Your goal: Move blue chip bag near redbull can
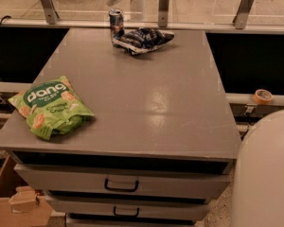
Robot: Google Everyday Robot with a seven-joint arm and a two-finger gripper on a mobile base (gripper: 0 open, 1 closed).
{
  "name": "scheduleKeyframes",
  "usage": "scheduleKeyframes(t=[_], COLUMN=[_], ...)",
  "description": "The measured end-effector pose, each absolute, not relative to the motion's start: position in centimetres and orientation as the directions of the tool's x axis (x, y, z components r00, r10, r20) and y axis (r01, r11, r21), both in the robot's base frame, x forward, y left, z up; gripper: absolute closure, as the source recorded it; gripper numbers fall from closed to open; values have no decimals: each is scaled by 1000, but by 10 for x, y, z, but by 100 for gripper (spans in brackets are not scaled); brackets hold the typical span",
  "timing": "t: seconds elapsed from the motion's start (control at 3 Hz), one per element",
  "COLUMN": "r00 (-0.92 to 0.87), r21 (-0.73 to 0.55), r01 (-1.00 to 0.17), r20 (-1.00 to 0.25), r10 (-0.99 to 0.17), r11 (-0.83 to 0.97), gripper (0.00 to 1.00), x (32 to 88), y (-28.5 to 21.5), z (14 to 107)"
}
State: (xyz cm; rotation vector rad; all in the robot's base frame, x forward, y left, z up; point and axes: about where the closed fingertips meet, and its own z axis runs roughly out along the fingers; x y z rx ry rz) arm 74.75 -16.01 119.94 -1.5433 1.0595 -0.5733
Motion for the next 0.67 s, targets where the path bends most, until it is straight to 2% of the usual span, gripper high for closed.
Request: scheduleKeyframes(t=[0.33, 0.67], r00=[426, 427], r21=[-985, -987], r01=[-152, -132], r20=[-141, -140], r10=[-894, -893], r11=[83, 91], gripper=[0, 0], x=[739, 737], y=[-209, -210], z=[1256, 1264])
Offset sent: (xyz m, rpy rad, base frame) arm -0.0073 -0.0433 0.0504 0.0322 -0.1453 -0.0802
